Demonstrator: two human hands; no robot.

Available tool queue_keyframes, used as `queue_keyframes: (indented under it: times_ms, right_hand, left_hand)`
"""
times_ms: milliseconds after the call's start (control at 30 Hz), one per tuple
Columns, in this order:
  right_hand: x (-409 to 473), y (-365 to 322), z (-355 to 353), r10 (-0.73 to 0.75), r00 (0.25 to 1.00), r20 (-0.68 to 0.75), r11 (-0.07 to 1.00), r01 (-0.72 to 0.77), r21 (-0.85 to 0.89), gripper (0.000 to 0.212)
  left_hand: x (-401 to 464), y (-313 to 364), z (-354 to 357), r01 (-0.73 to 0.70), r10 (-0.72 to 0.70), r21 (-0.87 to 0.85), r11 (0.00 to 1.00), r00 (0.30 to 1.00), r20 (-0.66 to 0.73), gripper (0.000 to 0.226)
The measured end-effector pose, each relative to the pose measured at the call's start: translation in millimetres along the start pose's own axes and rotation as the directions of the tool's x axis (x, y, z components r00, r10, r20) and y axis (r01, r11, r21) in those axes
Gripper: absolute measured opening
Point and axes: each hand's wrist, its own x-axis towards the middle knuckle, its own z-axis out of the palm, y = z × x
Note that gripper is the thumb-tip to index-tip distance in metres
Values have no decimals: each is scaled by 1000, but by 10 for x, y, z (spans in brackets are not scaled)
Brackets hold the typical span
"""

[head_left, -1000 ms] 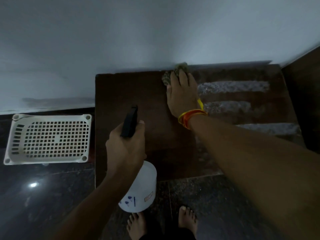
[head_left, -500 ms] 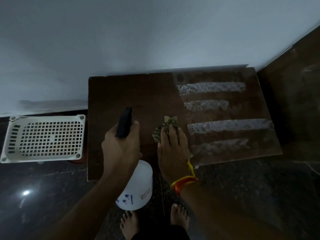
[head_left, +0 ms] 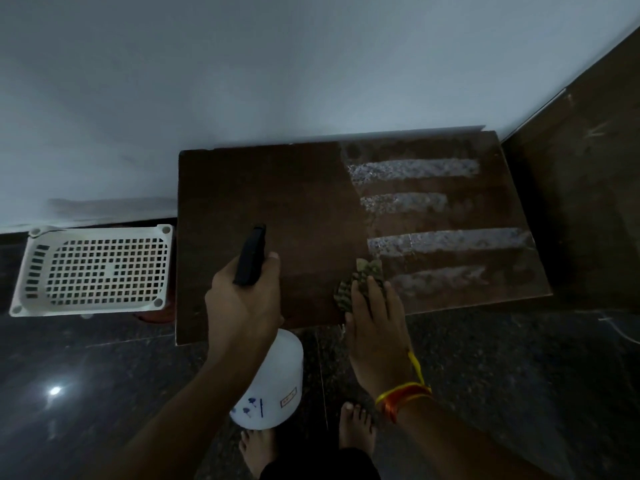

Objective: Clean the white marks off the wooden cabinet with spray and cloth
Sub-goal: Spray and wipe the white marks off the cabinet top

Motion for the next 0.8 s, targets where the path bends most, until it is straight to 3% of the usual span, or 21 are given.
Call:
queue_keyframes:
  times_ms: [367, 800]
  right_hand:
    - [709, -104, -2, 28, 998, -60, 999, -26, 40, 47]
    - [949, -147, 67, 25, 993, -114, 995, -14, 95, 50]
  left_hand:
    - [-117, -25, 198, 9, -9, -9, 1000, 1000, 15, 22]
    - [34, 66, 342, 24, -24, -4, 1000, 1000, 11, 18]
